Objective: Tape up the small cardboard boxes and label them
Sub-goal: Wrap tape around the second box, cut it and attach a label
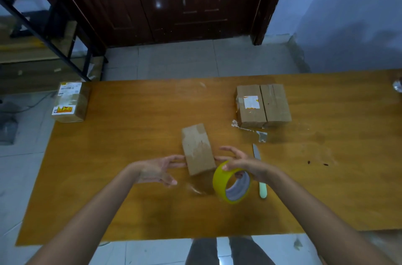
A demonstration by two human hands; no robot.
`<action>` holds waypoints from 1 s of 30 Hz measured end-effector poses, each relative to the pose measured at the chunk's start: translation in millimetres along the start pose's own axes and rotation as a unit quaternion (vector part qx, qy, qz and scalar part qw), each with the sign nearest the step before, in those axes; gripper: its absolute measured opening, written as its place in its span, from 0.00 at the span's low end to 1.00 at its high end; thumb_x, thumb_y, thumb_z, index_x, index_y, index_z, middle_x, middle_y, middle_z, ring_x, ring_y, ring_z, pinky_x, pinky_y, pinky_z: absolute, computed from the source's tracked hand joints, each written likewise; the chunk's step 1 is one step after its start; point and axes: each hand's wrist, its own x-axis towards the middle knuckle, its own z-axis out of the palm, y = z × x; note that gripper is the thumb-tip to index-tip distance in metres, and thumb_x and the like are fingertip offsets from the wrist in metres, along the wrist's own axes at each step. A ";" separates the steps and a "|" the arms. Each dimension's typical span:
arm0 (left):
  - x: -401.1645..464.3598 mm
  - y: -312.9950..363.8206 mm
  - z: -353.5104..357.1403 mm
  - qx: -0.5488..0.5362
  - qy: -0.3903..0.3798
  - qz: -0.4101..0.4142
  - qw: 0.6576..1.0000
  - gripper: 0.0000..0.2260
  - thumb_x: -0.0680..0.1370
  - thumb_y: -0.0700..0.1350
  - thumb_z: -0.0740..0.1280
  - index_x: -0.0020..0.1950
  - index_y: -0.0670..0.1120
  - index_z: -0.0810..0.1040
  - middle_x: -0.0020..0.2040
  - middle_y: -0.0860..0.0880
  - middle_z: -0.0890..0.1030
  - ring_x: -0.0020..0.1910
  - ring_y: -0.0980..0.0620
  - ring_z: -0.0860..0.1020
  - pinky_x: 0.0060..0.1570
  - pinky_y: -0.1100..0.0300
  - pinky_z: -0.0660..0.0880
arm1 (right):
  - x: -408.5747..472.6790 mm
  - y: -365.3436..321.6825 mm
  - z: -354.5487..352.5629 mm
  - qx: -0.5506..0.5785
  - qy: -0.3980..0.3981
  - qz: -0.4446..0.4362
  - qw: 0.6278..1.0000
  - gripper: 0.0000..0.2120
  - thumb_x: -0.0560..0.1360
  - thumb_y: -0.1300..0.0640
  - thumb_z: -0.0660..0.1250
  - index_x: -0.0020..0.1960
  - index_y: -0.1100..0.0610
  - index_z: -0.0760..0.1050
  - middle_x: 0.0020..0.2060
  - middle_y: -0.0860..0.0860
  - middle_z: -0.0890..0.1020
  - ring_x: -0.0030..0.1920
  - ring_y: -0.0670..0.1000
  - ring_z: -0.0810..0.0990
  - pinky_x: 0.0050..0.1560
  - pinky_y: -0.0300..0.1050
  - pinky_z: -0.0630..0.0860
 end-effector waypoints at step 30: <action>-1.1 63.5 26.1 0.056 0.400 0.044 0.914 0.14 0.72 0.38 0.76 0.52 0.42 0.75 0.43 0.46 0.82 0.35 0.56 0.80 0.30 0.65 0.70 | -56.0 8.9 -6.3 -0.194 0.346 -0.258 0.881 0.21 0.68 0.48 0.77 0.35 0.63 0.71 0.28 0.48 0.70 0.27 0.43 0.66 0.28 0.38 0.63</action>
